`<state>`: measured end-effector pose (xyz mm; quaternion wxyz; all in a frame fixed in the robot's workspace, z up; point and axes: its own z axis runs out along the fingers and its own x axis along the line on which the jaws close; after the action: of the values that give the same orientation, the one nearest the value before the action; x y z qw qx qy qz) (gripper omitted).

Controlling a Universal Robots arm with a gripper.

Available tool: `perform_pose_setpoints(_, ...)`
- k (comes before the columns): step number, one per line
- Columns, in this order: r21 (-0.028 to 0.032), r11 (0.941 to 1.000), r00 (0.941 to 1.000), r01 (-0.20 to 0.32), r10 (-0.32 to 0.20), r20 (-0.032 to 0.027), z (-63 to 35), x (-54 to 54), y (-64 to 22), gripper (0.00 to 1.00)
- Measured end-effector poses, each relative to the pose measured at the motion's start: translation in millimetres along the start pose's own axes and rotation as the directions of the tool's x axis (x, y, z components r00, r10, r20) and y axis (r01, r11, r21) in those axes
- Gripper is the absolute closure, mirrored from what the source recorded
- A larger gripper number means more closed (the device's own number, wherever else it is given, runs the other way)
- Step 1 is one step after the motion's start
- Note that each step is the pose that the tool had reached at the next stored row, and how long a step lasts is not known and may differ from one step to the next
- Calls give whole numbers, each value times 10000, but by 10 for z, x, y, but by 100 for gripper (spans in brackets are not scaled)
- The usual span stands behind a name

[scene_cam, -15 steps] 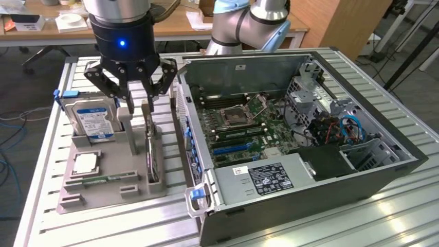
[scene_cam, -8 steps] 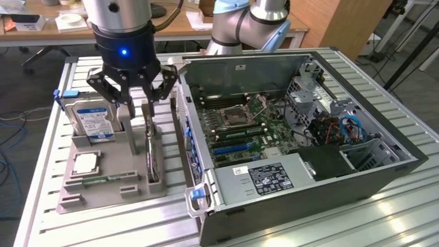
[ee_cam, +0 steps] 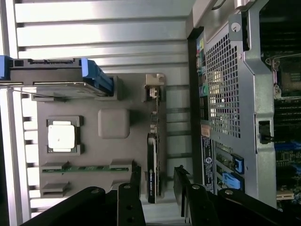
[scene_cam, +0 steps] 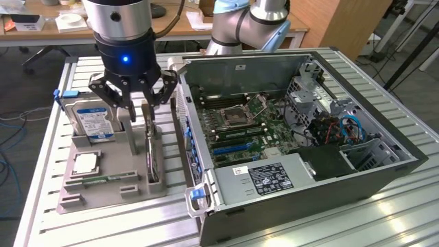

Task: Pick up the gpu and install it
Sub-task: 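Pick up the gpu and move the gpu toward the slot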

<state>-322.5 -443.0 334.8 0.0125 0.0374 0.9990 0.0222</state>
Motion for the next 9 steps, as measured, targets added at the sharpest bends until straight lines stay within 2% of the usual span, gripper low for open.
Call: perform_pose_setpoints(9,0,10000,10000,0,0,-1,73,2,-3,59)
